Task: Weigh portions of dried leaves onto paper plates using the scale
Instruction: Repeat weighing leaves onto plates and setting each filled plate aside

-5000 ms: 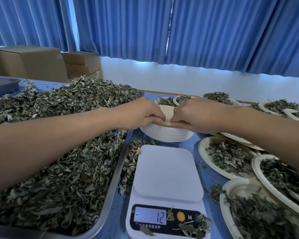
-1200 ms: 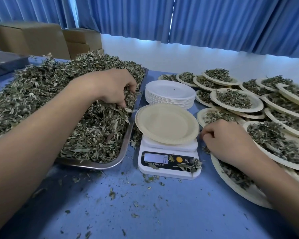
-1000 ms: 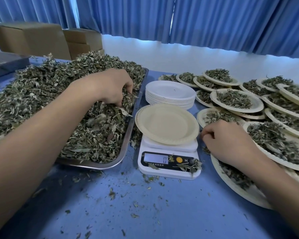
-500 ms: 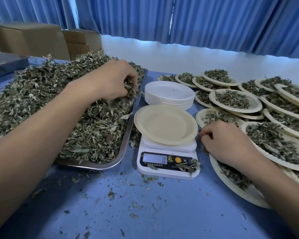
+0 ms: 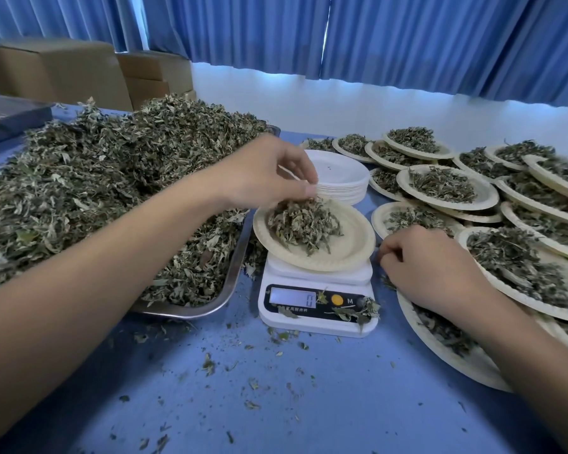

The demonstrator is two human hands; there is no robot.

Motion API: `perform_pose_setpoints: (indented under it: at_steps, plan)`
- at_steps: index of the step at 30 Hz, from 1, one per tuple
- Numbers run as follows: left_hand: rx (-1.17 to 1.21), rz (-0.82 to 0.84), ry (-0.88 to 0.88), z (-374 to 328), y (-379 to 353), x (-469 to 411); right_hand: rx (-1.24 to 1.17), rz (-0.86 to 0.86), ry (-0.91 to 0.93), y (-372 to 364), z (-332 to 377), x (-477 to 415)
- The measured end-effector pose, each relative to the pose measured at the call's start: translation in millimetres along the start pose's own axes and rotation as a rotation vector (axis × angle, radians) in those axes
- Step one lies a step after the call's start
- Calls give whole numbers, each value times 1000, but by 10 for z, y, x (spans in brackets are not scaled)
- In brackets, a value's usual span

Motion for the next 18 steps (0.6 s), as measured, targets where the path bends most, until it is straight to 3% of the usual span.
perform_pose_setpoints:
  at_steps: [2, 3, 6, 8, 12, 18]
  plan:
    - [-50, -132, 16, 42, 180, -14, 2, -5, 3, 1, -4, 0]
    - [-137, -119, 45, 87, 244, -23, 4, -6, 5, -1, -7, -2]
    - [-549, 186, 191, 371, 283, -13, 2, -6, 7, -6, -12, -10]
    - [-697, 386, 279, 558, 248, 46, 2, -6, 10, -10, -14, -16]
    - [-714, 613, 352, 707, 130, 125, 10, -21, 17, -14, -28, -24]
    - [-789, 638, 263, 669, 4, 106, 8, -30, 30, -29, -51, -43]
Point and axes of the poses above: each hand's wrist, its own x-axis away from the middle knuckle, its own y-axis out of the back of the hand, z = x × y, the point moved 5 cm from there along -x, towards the middle knuckle, and after that the axes turned 11 degrees about -x, right-handed, at the moved point
